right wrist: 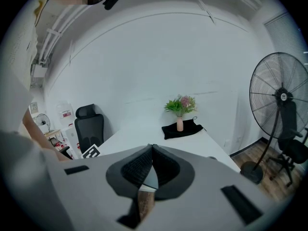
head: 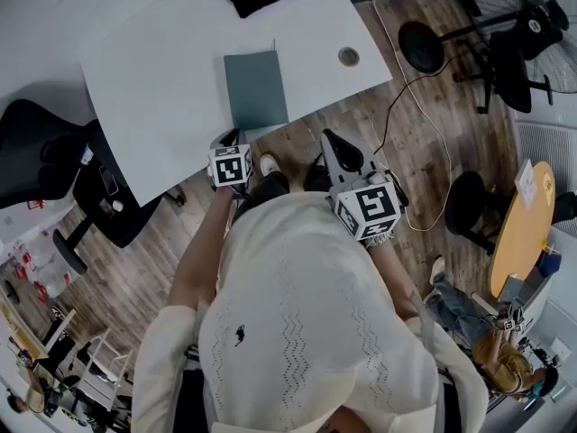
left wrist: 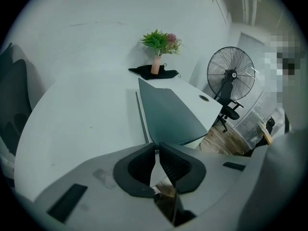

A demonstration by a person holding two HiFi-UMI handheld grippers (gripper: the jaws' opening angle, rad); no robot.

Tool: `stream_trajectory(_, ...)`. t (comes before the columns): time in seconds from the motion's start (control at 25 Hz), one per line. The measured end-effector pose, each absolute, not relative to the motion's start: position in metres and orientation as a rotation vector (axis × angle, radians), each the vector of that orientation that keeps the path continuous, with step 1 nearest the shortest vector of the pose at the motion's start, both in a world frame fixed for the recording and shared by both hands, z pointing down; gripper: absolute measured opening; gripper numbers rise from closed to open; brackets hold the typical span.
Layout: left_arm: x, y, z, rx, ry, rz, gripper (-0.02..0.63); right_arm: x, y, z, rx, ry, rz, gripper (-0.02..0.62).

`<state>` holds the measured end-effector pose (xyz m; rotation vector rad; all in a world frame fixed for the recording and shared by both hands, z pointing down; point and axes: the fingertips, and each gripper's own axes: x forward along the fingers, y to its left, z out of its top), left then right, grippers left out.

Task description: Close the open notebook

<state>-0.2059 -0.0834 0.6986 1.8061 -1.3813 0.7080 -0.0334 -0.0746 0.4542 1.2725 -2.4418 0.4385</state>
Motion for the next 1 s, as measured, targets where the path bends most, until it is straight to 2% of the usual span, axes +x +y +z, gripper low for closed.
stream_trajectory(0.76, -0.208, -0.081, 0.704, 1.808, -1.378, 0.68, 0.048, -0.032, -0.072, 0.456, 1.275, -2.443, 0.449, 0.002)
stream_trajectory(0.84, -0.209, -0.08, 0.701, 1.825, -1.378, 0.657, 0.064, -0.031, -0.072, 0.456, 1.277, -2.444, 0.452, 0.002)
stream_trajectory(0.96, -0.207, -0.073, 0.702, 1.843, -1.344, 0.652, 0.151, -0.028, -0.071, 0.457, 1.285, -2.444, 0.461, 0.002)
stream_trajectory(1.0, -0.207, -0.071, 0.703, 1.847, -1.335, 0.66, 0.158, -0.028, -0.072, 0.457, 1.286, -2.445, 0.463, 0.002)
